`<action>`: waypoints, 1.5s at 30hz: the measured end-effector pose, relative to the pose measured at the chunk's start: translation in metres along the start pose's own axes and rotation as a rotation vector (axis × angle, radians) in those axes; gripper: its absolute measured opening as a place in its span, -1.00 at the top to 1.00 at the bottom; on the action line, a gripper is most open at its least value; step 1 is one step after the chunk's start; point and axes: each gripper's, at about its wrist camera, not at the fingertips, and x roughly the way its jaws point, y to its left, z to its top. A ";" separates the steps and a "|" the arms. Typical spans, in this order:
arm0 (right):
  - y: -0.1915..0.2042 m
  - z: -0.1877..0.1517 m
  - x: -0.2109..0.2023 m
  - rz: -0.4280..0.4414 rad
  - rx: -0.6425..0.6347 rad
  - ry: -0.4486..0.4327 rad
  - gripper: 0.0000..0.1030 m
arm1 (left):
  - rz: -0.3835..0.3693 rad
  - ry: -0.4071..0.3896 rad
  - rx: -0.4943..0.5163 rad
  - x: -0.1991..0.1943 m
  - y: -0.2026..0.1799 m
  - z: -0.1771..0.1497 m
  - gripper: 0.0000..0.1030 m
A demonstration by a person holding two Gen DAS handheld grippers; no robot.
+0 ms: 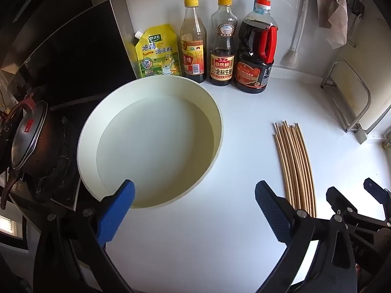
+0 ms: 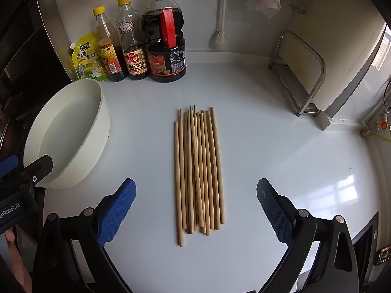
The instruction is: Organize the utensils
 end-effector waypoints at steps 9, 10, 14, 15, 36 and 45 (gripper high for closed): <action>0.000 -0.001 0.000 -0.001 -0.002 -0.001 -0.84 | 0.006 0.002 0.001 -0.002 0.002 0.002 -0.88; 0.000 -0.002 0.000 -0.002 -0.002 -0.001 -0.84 | 0.007 0.003 0.001 -0.002 0.003 0.002 -0.88; 0.000 0.002 0.001 -0.001 0.000 -0.005 -0.84 | 0.005 0.000 0.002 0.000 0.001 0.004 -0.88; 0.002 0.003 0.001 -0.001 0.000 -0.005 -0.84 | 0.006 -0.001 0.004 0.000 0.002 0.005 -0.88; -0.003 -0.002 -0.005 -0.003 0.004 -0.017 -0.84 | 0.010 -0.013 0.002 -0.007 0.004 0.005 -0.88; -0.003 -0.002 -0.006 -0.003 0.004 -0.019 -0.84 | 0.010 -0.014 0.002 -0.007 0.003 0.004 -0.88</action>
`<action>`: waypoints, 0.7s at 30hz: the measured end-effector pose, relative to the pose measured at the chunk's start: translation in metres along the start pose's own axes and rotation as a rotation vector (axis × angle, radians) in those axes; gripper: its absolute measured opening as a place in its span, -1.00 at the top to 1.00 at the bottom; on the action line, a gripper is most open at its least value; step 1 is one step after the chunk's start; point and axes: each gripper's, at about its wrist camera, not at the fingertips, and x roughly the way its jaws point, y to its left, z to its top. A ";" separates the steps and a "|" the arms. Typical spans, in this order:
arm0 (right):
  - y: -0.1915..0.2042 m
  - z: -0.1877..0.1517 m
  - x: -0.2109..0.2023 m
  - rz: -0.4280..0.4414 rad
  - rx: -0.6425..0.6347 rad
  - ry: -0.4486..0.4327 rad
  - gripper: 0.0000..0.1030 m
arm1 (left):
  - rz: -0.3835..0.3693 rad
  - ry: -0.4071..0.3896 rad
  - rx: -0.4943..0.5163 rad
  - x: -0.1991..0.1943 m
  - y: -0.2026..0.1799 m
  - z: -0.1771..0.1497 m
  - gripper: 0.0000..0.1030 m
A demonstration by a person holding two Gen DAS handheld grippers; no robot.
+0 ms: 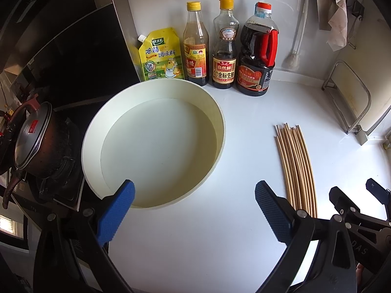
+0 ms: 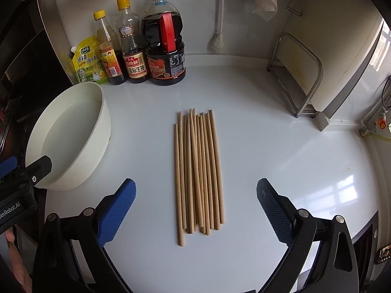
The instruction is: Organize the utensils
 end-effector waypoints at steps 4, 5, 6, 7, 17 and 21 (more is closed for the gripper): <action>0.000 0.000 -0.001 -0.003 -0.003 -0.003 -0.84 | 0.000 -0.001 -0.001 0.000 0.000 0.000 -0.88; 0.001 0.000 -0.001 -0.003 -0.004 -0.003 -0.84 | 0.001 -0.002 -0.001 -0.001 0.000 0.000 -0.88; 0.000 0.000 -0.002 -0.003 -0.004 -0.003 -0.84 | 0.000 -0.003 -0.001 -0.001 0.000 0.000 -0.88; 0.001 0.000 -0.002 -0.004 -0.004 -0.004 -0.84 | 0.000 -0.003 -0.002 -0.002 0.000 0.001 -0.88; 0.002 0.000 -0.004 -0.005 -0.011 -0.010 -0.84 | 0.000 -0.005 -0.002 -0.002 0.000 0.001 -0.88; 0.002 0.000 -0.005 -0.005 -0.011 -0.011 -0.84 | -0.001 -0.006 -0.003 -0.003 0.001 0.002 -0.88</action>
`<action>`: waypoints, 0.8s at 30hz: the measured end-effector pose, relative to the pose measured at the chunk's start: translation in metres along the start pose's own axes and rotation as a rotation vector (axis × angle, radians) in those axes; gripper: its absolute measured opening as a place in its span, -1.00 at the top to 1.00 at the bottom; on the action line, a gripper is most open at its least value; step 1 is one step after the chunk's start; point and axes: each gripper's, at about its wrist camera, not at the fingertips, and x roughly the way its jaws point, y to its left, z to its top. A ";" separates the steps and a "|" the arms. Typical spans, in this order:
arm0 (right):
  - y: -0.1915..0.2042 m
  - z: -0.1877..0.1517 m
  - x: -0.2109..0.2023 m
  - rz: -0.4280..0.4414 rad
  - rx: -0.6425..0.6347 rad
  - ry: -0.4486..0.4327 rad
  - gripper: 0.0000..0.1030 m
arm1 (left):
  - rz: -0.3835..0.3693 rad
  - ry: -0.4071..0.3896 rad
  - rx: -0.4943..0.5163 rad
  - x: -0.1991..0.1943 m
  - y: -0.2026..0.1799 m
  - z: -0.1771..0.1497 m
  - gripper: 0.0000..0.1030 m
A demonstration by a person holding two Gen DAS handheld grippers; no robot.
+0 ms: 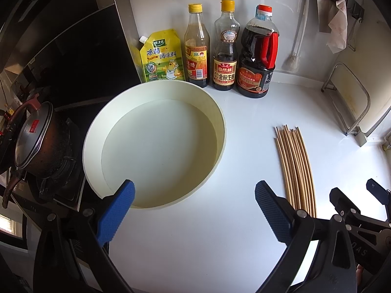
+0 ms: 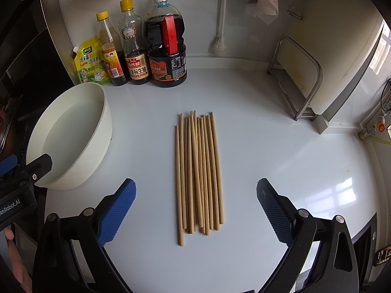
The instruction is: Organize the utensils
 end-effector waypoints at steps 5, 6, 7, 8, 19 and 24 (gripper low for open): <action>0.000 -0.001 0.001 0.003 0.000 0.000 -0.84 | 0.000 0.001 0.000 0.000 0.000 0.000 -0.88; 0.000 -0.001 0.000 0.004 0.000 0.001 -0.84 | 0.000 0.001 0.000 0.000 0.000 0.001 -0.88; 0.001 -0.001 0.000 0.004 -0.001 0.000 -0.84 | 0.000 0.000 -0.001 0.000 0.000 0.000 -0.88; 0.001 0.000 0.000 0.004 -0.001 0.000 -0.84 | -0.001 -0.001 -0.001 0.000 0.000 -0.001 -0.88; 0.001 -0.001 0.002 0.008 0.001 0.002 -0.84 | -0.008 0.003 -0.001 0.001 -0.001 0.001 -0.88; 0.001 -0.002 0.002 0.007 -0.001 0.005 -0.84 | -0.010 0.006 0.000 0.002 -0.001 0.001 -0.88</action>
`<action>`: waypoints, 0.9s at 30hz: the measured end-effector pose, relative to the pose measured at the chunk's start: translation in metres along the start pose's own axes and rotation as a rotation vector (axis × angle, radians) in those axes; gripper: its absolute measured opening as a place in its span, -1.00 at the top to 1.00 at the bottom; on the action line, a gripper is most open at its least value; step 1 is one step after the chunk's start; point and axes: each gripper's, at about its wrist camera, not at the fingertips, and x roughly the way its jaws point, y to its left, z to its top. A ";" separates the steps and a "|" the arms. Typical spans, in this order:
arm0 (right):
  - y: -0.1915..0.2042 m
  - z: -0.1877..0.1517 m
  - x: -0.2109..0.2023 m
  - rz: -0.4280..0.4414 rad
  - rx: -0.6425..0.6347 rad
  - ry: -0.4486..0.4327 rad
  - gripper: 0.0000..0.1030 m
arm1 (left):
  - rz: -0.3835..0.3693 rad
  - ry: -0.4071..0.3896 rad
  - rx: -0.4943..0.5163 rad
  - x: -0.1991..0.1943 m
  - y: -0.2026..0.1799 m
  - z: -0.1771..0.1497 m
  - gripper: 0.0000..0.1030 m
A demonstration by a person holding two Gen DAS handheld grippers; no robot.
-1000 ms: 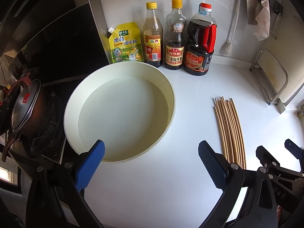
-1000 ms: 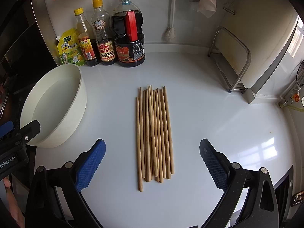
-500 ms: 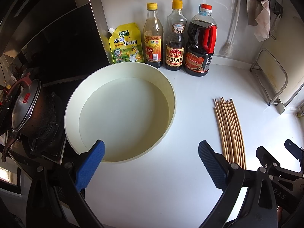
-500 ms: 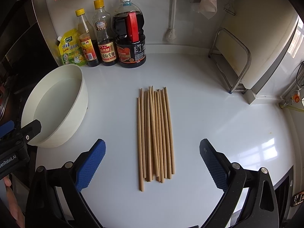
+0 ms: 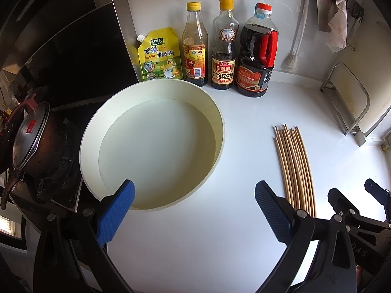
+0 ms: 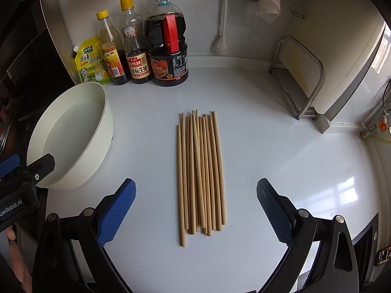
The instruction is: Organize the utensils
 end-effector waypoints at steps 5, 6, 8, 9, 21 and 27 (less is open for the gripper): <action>-0.001 0.003 0.006 -0.004 -0.001 0.011 -0.84 | -0.004 0.008 -0.003 0.006 -0.001 -0.001 -0.88; -0.002 0.003 0.007 -0.005 -0.001 0.013 -0.84 | -0.005 0.010 -0.004 0.006 -0.001 -0.002 -0.88; -0.004 0.003 0.010 -0.008 -0.003 0.016 -0.84 | -0.012 0.015 -0.007 0.009 -0.002 -0.002 -0.88; -0.005 0.003 0.012 -0.008 -0.003 0.020 -0.84 | -0.017 0.018 -0.006 0.010 -0.004 -0.002 -0.88; -0.051 -0.001 0.038 0.035 0.033 0.047 -0.84 | -0.097 0.025 0.029 0.028 -0.045 -0.007 -0.88; -0.082 -0.001 0.067 0.089 0.070 0.061 -0.84 | -0.135 0.040 0.043 0.051 -0.074 -0.013 -0.88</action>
